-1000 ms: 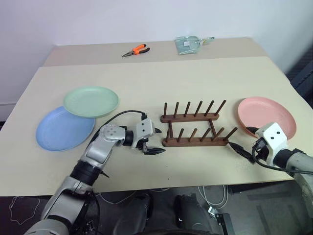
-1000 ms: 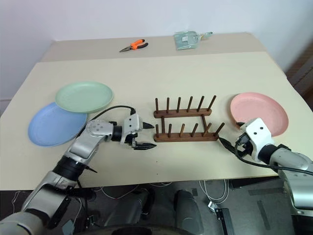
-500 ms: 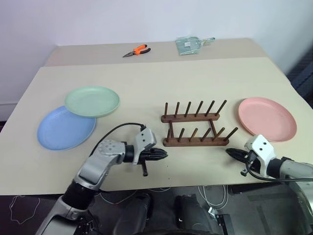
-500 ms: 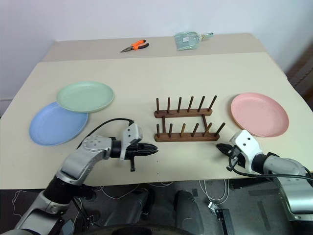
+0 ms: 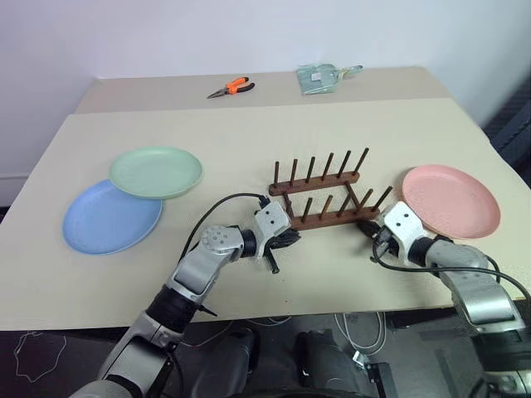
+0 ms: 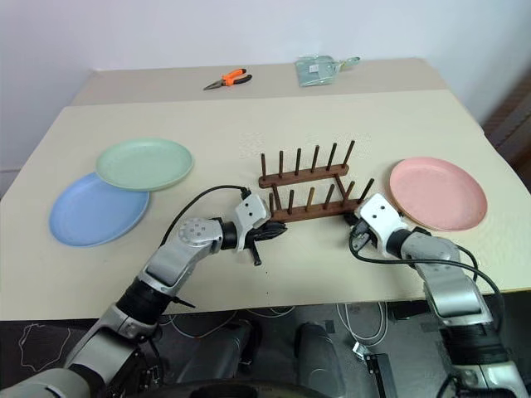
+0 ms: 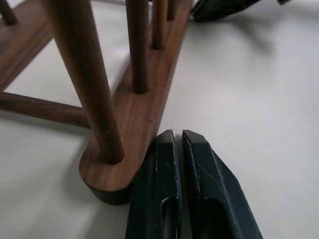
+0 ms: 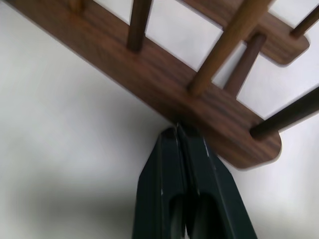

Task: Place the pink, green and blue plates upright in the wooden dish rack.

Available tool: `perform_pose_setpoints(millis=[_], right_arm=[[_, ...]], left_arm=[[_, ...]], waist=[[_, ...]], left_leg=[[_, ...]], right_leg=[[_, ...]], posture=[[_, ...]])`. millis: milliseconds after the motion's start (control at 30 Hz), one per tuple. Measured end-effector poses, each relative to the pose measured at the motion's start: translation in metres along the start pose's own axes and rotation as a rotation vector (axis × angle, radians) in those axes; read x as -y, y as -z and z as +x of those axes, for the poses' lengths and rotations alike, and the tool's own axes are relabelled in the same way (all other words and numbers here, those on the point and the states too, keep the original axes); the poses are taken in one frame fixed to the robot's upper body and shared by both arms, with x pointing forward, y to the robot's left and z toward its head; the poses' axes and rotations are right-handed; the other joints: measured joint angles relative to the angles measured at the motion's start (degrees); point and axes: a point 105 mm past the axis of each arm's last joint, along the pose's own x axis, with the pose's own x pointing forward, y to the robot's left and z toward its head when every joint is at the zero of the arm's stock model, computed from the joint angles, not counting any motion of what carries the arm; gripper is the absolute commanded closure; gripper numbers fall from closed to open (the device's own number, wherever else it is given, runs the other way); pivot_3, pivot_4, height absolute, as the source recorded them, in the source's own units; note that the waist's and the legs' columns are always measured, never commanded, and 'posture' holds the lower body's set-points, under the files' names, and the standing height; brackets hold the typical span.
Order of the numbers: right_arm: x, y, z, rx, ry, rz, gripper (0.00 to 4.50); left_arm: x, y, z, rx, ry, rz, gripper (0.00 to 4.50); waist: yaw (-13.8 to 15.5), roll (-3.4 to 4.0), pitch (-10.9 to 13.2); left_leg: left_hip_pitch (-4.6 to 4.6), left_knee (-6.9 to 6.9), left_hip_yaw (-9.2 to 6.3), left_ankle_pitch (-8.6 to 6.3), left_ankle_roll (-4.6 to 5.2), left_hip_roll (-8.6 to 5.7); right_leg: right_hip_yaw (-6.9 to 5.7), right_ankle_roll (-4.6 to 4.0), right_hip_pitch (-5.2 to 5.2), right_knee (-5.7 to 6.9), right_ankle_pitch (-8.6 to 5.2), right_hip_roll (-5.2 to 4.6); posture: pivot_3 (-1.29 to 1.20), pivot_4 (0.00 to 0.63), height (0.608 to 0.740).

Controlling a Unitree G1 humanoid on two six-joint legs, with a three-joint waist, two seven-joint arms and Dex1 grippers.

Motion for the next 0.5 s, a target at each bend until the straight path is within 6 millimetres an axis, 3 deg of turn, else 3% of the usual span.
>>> perform_pose_setpoints(millis=[267, 500], right_arm=[[0.02, -0.008, 0.024, 0.015, 0.052, -0.029, 4.5], [0.024, -0.008, 0.028, 0.017, 0.07, -0.03, 4.5]], left_arm=[[-0.031, 0.0, 0.0, 0.009, -0.123, 0.001, 4.25], [-0.037, 0.001, -0.001, 0.02, -0.162, -0.003, 4.25]], waist=[[-0.1, 0.02, 0.0], [-0.1, 0.03, 0.0]], left_leg=[[0.0, 0.04, 0.0, 0.0, 0.0, 0.0], [0.0, 0.04, 0.0, 0.0, 0.0, 0.0]], right_leg=[[0.0, 0.02, -0.01, 0.02, 0.05, 0.03], [0.0, 0.06, -0.01, 0.03, 0.07, 0.04]], posture=[[0.0, 0.15, 0.729], [0.0, 0.15, 0.729]])
